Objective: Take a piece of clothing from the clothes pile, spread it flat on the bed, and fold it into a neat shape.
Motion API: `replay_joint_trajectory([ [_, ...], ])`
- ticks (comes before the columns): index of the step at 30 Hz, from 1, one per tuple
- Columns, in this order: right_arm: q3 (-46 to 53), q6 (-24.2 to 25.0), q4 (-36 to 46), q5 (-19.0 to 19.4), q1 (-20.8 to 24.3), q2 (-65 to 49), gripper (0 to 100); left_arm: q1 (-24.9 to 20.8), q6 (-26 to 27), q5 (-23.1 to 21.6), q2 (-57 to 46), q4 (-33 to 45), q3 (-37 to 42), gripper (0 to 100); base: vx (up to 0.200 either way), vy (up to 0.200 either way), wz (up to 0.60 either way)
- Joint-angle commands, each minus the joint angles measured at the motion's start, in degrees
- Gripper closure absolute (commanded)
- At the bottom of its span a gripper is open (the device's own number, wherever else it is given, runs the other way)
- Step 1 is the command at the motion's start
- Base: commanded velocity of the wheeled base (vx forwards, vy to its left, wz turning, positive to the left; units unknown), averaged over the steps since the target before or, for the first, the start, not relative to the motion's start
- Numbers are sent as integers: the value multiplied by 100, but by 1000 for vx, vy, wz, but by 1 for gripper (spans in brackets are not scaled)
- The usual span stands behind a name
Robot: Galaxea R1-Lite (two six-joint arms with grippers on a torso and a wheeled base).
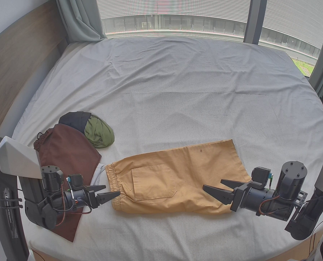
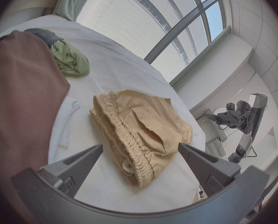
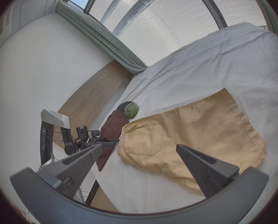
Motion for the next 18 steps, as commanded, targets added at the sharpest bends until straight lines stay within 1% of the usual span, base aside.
replay_joint_trajectory([
  [1,0,-1,-3,4,9,118,0,-116,42,36,429,-8,-29,0,0,0,0],
  [8,0,-1,-3,4,36,197,0,-142,-37,98,499,1,-126,0,0,0,0],
  [13,-62,8,-3,4,-8,303,0,-239,-204,291,736,1,-328,0,0,0,0],
  [18,-62,8,-3,4,27,320,0,-370,-274,318,956,-8,-416,0,0,0,0],
])
